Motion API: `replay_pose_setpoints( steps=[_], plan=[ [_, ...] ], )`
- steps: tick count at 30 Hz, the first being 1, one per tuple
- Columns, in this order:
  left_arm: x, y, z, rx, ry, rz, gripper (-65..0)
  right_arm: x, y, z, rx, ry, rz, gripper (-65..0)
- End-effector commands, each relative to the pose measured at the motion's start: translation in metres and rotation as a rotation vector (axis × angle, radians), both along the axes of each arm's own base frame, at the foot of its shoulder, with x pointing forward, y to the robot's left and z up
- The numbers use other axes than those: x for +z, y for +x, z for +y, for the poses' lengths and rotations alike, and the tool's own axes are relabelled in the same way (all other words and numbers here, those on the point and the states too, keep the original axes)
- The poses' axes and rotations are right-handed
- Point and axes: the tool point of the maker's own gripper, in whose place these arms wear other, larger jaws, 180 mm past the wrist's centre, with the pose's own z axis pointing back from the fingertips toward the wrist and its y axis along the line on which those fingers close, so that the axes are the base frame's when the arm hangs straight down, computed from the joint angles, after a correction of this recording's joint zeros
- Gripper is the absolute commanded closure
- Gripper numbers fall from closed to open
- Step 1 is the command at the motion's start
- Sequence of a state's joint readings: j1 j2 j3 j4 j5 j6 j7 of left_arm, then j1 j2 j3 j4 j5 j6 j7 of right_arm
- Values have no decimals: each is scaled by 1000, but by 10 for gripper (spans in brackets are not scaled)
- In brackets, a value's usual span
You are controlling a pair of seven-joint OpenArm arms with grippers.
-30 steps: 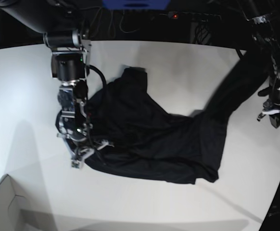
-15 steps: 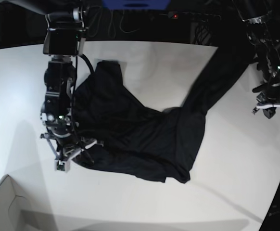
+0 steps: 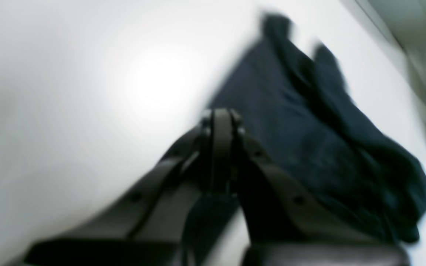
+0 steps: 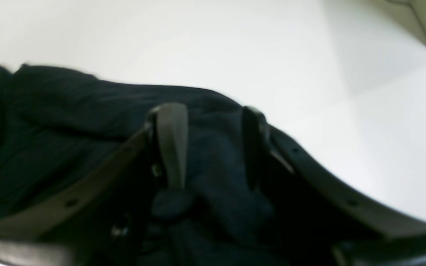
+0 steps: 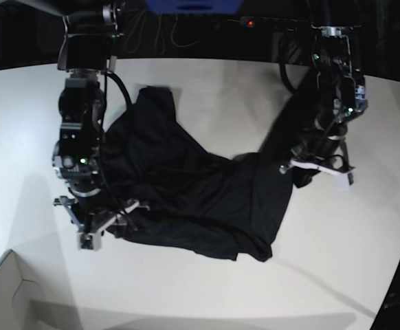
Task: Layout the t-shirt on the table in an organized manner, then fold the t-shirt properly
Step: 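Regrasp the shirt with both grippers, right gripper reaching into the middle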
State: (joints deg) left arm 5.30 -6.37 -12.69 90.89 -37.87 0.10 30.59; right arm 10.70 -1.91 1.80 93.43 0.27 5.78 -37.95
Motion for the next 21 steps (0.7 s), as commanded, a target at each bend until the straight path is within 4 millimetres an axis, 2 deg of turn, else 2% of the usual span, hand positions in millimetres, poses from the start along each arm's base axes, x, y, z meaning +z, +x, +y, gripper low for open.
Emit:
replay_pose_setpoints(
  steps=[1, 3, 5, 7, 9, 10, 13, 18, 21],
  plan=[
    [7, 7, -5, -19, 10, -31, -5, 16, 5, 12, 36, 0, -55, -256],
    [-3, 12, -26, -70, 1, -4, -5, 12, 4, 28, 79, -6, -46, -256],
    [-19, 13, -34, -93, 5, 38, -4, 12, 2, 47, 131, -15, -46, -256],
    [-37, 10, -32, -95, 26, 85, -4, 12, 0, 68, 208, -43, -47, -256],
    [-54, 5, -27, -88, 47, 130, -4, 3, -1, 86, 272, -108, -32, -256],
    [-56, 7, -25, -89, 57, 132, -4, 3, 4, 94, 299, -146, -35, -257],
    [-61, 8, -12, -58, 104, 113, -4, -19, 14, 124, 401, -235, -3, -277],
    [-71, -7, 13, -32, 173, 116, -4, -42, 42, 129, 438, -277, 22, -373],
    [-75, -14, 25, -28, 195, 128, -4, -50, 56, 130, 449, -274, 7, -402]
  ],
)
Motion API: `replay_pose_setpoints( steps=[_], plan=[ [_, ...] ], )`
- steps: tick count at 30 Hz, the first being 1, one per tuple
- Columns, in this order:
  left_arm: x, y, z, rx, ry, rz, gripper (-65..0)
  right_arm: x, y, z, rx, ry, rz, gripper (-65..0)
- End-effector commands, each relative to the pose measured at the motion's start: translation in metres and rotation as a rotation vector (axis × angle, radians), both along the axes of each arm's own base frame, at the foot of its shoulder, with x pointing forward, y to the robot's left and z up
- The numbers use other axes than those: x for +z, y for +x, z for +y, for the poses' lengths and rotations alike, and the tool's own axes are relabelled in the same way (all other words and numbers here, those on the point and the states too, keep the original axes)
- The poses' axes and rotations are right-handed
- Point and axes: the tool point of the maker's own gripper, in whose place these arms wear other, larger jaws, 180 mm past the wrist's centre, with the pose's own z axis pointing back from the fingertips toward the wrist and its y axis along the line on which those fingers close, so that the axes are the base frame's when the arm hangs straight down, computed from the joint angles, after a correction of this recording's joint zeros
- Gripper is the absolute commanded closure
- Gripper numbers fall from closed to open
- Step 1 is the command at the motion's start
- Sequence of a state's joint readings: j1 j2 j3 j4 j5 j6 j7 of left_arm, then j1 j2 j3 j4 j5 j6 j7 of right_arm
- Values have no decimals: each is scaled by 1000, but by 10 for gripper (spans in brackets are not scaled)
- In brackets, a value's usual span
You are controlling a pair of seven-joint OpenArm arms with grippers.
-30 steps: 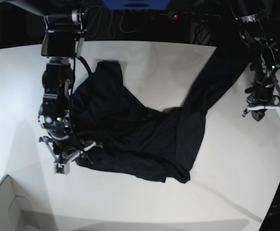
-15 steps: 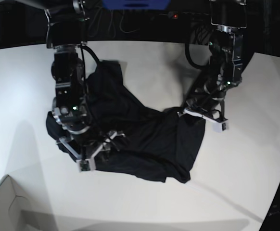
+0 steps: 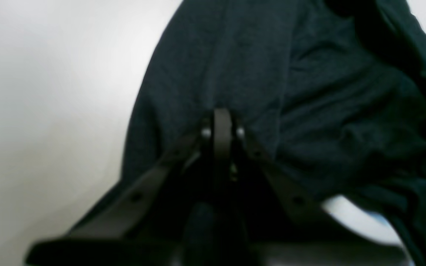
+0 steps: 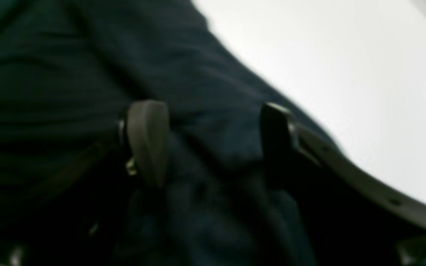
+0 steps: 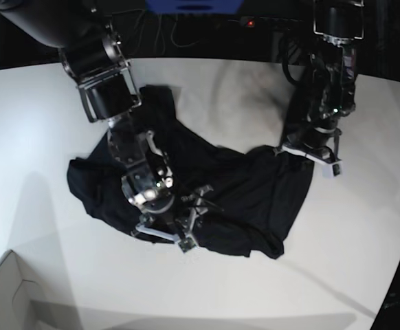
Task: Layout the t-shirt on the table in an organized manner, then fold the t-shirt properly
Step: 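Regrasp the shirt with both grippers, right gripper reaching into the middle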
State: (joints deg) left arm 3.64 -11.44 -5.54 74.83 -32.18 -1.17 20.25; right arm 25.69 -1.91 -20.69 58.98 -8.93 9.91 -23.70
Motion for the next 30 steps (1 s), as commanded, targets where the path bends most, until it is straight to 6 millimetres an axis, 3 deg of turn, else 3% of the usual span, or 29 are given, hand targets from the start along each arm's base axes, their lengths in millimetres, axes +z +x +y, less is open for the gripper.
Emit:
replay_pose_setpoints(
  steps=[1, 5, 15, 22, 27, 30],
  plan=[
    [-3, -5, 7, 11, 21, 21, -4, 21, 16, 10, 10, 33, -66, -402],
    [-3, -5, 8, 12, 21, 21, -4, 4, 20, 18, 29, 53, -55, -401],
    [-4, -6, 7, 11, 22, 24, -4, -22, 0, 50, 161, 18, -57, -400],
    [-9, -12, 8, 10, 27, 40, -4, -9, 10, 51, 163, 32, -102, -393],
    [-14, -20, 8, 11, 24, 56, -4, 6, 29, 31, 38, 2, -173, -367],
    [-15, -21, 8, 10, 26, 58, -4, 8, 31, 29, 27, -1, -181, -367]
  ],
)
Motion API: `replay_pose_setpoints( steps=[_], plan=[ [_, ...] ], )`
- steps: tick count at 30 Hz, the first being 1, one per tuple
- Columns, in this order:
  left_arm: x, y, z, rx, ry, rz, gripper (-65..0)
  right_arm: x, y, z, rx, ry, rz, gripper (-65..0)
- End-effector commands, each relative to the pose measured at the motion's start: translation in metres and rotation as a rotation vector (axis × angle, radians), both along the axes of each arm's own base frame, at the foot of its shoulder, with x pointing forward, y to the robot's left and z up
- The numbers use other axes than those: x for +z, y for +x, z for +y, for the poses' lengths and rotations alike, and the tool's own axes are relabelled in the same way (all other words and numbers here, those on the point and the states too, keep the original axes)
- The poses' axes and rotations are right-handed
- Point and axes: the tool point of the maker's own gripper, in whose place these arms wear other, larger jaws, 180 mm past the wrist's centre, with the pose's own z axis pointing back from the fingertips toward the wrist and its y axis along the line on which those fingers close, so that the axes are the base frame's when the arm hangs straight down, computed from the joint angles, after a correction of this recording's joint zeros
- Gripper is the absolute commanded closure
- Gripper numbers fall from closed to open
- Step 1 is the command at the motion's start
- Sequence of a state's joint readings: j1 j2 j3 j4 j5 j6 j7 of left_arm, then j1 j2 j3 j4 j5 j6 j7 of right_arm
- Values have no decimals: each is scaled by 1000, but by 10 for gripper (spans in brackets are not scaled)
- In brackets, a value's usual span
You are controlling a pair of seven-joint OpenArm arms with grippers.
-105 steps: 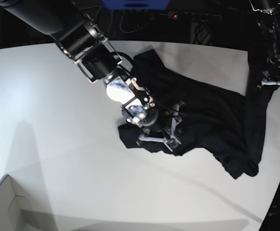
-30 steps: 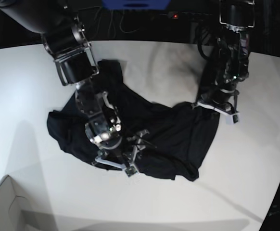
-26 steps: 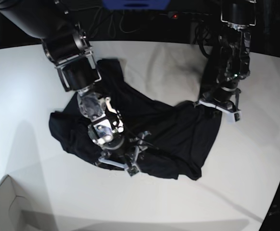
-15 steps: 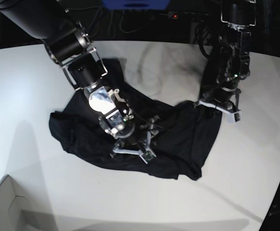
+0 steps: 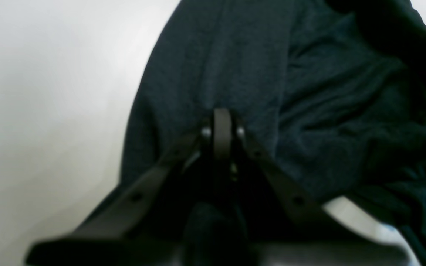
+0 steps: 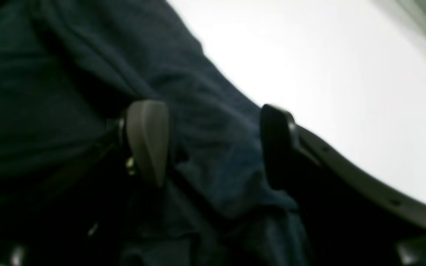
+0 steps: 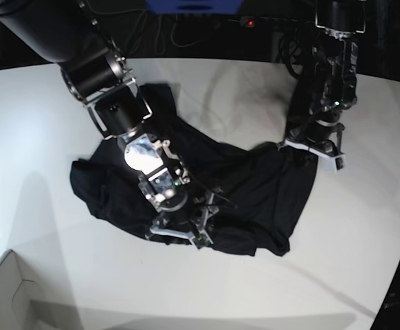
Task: Layout the t-shirt on the table in an organized manner, then fold the t-shirt properly
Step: 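Regrasp the shirt with both grippers, right gripper reaching into the middle, then pull the shirt fabric with the right gripper away from the left gripper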
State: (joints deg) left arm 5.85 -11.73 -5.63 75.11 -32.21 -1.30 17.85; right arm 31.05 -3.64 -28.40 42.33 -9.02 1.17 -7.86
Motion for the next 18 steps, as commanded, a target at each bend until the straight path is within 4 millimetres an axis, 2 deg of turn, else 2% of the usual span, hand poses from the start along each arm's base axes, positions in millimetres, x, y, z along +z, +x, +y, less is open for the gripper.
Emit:
replay_pose_setpoints(
  steps=[1, 6, 15, 18],
  plan=[
    [-10, -9, 4, -2, 14, 64, -4, 23, 13, 6, 1, 25, -63, -367],
    [-10, -9, 3, -1, 11, 64, -4, 20, 11, 6, 3, 24, -57, -367],
    [-11, -10, 4, -2, 15, 66, -4, 0, -6, 8, 5, 26, -14, -366],
    [-11, -10, 4, -2, 15, 66, -4, 0, -6, 9, 6, 27, -14, -366]
  ],
)
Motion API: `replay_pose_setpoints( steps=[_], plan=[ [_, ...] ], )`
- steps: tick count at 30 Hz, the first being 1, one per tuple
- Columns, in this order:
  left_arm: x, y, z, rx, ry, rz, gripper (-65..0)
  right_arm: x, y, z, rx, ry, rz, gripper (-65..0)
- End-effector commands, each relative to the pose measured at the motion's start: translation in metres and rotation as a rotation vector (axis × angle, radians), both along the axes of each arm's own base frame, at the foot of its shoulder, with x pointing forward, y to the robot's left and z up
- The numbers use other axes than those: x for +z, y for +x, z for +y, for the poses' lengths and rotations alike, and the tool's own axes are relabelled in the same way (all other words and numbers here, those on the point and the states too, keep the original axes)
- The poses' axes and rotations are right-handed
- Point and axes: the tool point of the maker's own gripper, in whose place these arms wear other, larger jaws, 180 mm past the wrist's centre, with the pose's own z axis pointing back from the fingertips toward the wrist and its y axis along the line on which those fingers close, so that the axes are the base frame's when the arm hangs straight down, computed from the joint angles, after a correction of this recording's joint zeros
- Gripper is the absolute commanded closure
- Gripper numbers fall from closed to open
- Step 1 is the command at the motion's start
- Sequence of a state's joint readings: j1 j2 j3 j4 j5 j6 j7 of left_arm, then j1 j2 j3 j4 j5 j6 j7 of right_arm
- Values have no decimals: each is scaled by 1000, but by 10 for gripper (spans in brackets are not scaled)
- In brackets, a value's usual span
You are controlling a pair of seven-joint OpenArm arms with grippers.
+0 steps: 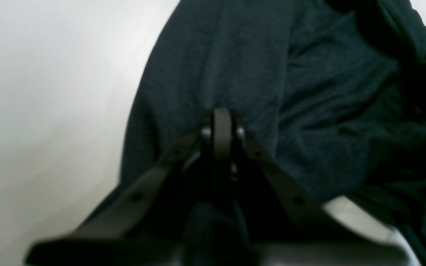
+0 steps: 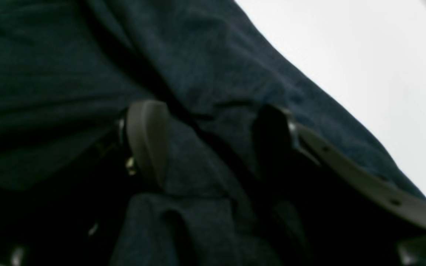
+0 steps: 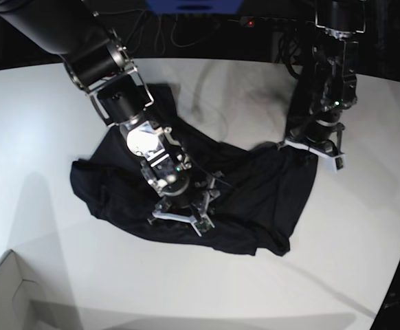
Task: Layout the t-shirt on the table in an organized manner, then fold the t-shirt properly
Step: 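Pull the shirt fabric with the right gripper away from the left gripper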
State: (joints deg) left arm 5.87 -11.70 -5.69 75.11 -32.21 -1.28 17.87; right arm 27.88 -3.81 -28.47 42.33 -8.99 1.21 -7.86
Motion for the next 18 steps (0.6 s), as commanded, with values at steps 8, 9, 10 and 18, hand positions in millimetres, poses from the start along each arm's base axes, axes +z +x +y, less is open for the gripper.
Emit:
replay_pose_setpoints(
  steps=[8, 9, 10, 18],
  plan=[
    [-13, -14, 4, -5, 19, 75, -4, 32, 23, 4, -4, 24, -84, -171],
    [-14, -15, 4, -5, 19, 76, -4, 31, 24, 2, -7, 20, -82, -121],
    [-14, -15, 4, -3, 19, 76, -4, 28, 25, 0, -10, 12, -74, -60],
    [-9, -14, 29, 68, 17, 64, -4, 64, 73, -71, -267, 141, -100, 0]
  ],
)
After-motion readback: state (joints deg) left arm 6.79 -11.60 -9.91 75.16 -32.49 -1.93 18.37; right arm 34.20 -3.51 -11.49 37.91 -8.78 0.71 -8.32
